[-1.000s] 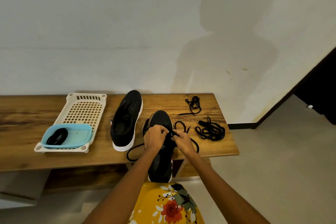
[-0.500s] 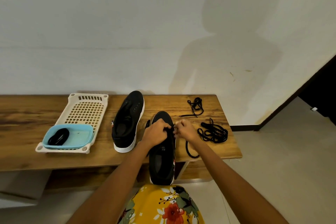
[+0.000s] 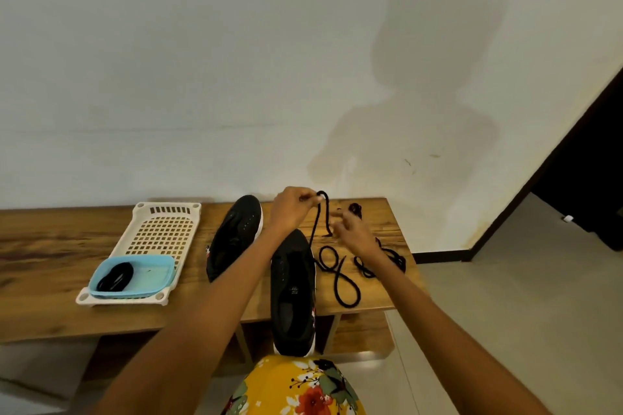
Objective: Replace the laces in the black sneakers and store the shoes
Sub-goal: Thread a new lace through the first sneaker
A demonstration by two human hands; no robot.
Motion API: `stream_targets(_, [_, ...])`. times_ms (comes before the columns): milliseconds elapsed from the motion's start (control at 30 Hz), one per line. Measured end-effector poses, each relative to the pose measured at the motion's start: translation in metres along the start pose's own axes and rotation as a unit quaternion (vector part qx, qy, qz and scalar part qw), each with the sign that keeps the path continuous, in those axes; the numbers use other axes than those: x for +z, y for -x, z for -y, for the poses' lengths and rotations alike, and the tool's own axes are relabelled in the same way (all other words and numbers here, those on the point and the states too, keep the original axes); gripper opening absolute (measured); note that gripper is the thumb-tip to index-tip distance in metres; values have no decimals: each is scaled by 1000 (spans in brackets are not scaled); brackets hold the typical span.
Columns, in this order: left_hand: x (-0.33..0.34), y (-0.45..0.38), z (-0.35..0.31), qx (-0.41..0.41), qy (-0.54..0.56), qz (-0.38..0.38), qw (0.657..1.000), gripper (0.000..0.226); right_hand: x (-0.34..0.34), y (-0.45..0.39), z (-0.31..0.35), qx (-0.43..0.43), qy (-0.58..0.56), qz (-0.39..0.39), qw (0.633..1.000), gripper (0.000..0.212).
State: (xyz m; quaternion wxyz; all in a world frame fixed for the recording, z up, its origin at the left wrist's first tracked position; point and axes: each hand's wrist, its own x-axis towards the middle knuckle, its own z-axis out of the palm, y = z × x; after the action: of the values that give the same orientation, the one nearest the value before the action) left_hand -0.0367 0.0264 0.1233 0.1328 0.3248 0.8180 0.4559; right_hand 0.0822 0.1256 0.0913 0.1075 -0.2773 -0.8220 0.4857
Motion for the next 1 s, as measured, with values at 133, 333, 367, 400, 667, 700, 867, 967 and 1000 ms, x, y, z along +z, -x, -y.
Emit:
stream_targets(133, [-11, 0, -33, 23, 82, 16, 996, 20, 26, 23, 16, -46, -39, 5, 998, 21])
stream_targets(333, [-4, 11, -1, -94, 154, 49, 982, 27, -5, 0, 72, -69, -172, -81, 979, 18])
stream_targets(367, [1, 14, 9, -114, 160, 65, 978, 24, -17, -3, 81, -77, -205, -98, 971, 18])
stream_targets(400, [5, 20, 18, -117, 149, 85, 978, 22, -28, -5, 89, -91, -232, -111, 962, 19])
stream_targets(667, [16, 30, 29, -91, 64, 67, 992, 13, -38, -6, 73, -61, -232, -145, 960, 21])
stream_targets(700, [14, 28, 28, -104, 63, 49, 991, 11, -36, -6, 65, -43, -208, -151, 966, 22])
stream_targets(867, [9, 42, 58, -177, -115, 82, 974, 43, -7, -4, 5, 64, -24, -90, 994, 24])
stream_targets(967, [25, 62, 87, -198, -186, 168, 948, 68, 21, -2, -24, 106, 58, -36, 992, 25])
stream_targets(1000, [31, 67, 93, -202, -190, 177, 944, 71, 30, -1, -29, 116, 73, -20, 990, 25])
